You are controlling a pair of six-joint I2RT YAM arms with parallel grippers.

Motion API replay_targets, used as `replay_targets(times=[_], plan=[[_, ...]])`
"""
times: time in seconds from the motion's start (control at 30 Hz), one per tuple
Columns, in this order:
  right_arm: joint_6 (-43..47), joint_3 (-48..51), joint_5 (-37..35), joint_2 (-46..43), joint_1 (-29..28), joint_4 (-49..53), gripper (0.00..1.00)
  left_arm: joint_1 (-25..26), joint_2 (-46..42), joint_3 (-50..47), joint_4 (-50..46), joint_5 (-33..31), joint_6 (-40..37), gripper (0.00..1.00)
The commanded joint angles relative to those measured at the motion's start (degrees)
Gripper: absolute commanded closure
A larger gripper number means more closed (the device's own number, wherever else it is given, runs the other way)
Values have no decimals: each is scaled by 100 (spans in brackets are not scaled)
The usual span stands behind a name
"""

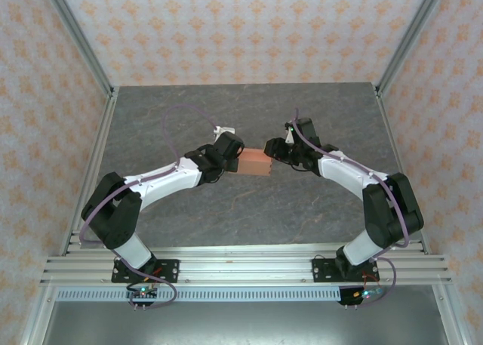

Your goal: Fold the paper box

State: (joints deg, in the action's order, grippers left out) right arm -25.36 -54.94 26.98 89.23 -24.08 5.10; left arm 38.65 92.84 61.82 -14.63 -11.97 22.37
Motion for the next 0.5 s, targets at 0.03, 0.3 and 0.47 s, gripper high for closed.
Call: replay_targets(times=[0.03, 0.3, 0.47], plan=[[-1, 137, -164, 4, -103, 184, 56, 58, -248, -117, -154, 89, -43, 73], [34, 71, -231, -6, -125, 265, 56, 56, -323, -135, -166, 256, -83, 66], [58, 45, -284, -20, -140, 318, 56, 62, -360, -135, -224, 332, -157, 61]])
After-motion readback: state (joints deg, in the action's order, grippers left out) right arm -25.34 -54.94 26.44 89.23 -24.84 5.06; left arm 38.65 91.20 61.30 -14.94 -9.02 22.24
